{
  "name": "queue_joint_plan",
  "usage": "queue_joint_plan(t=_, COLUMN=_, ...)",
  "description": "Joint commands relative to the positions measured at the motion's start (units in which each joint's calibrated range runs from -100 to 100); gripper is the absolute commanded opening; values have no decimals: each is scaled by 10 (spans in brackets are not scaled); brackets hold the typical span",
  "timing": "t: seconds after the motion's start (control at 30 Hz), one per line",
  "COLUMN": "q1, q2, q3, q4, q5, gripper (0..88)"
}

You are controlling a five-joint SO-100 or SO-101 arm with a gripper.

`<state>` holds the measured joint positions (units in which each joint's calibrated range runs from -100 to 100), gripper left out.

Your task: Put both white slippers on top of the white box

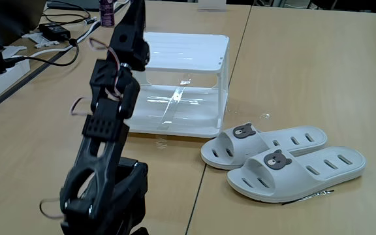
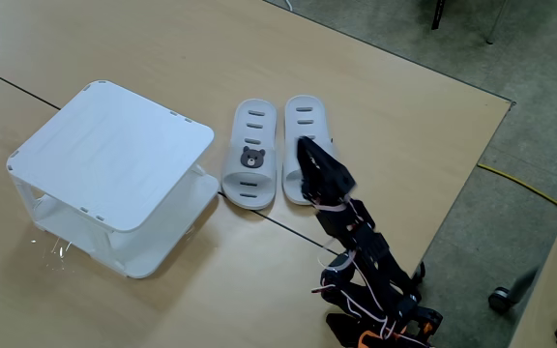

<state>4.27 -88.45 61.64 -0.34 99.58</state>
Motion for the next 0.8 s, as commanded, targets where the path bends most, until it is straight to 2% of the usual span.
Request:
queue_joint_plan(t=0.0, q1=6, q2=189, q3=-106, q4=12, q5=4, gripper=13)
queue_joint_plan(t=0.2, q1=7, q2=337, q3=-107, q4=20, q5=4, gripper=8)
queue_joint_plan(t=0.37, q1=63, q2=348, q3=10, q4=20, q5=4, gripper=8)
queue_joint_plan(t=0.57, q1=60, q2=358, q3=138, q4=19, q5=4, gripper=8)
queue_joint_plan(t=0.77, q1=53, q2=475, q3=116, q4=16, q5=4, gripper=8)
